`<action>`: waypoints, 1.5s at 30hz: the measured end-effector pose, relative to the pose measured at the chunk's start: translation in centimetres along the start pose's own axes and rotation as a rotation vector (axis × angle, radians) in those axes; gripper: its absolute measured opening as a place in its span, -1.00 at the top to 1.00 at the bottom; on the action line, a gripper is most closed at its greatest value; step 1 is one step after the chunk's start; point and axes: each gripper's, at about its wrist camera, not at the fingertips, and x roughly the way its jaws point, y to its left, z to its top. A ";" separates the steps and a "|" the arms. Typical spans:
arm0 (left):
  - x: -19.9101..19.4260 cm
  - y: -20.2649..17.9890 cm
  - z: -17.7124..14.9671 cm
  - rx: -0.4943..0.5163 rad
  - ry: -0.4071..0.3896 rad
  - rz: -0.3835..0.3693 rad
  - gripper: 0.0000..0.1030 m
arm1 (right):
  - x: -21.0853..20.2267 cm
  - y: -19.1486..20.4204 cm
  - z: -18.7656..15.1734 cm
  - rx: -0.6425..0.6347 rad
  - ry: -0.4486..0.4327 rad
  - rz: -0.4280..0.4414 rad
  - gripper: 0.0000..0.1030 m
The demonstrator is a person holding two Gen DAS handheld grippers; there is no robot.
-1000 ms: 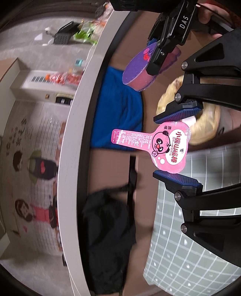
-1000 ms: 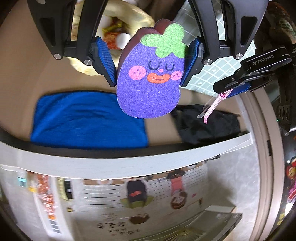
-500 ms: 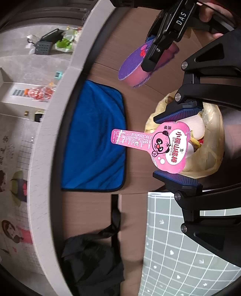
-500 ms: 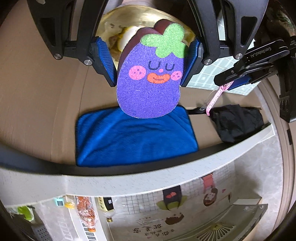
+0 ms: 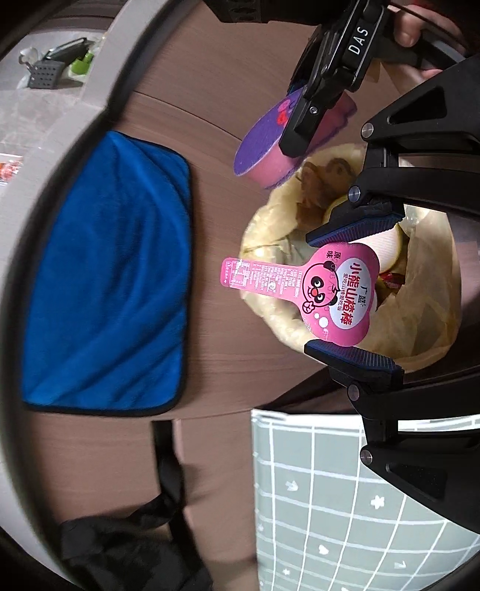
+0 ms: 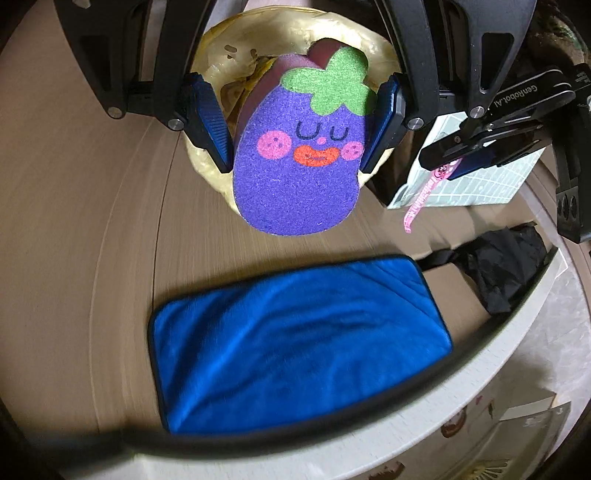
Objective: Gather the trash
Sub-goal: 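Lift the pink stick and purple sponge and carry them over the bin, then open both tools to drop the stick and sponge into the bin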
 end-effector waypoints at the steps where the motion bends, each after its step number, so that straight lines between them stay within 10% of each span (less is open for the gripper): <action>1: 0.8 0.2 -0.1 -0.005 0.020 -0.008 -0.02 | 0.7 -0.3 -0.2 0.011 0.016 0.009 -0.27; 24: 6.0 1.2 -1.0 -0.063 0.150 -0.074 -0.03 | 6.0 -2.3 -2.2 0.036 0.153 -0.018 -0.28; 28: 6.2 1.3 -0.4 -0.070 0.153 -0.117 -0.31 | 6.0 -2.2 -2.3 0.022 0.151 -0.042 -0.33; 45: -2.0 2.7 0.0 -0.087 0.018 -0.004 -0.38 | 0.4 -0.6 -2.3 0.023 0.069 -0.079 -0.45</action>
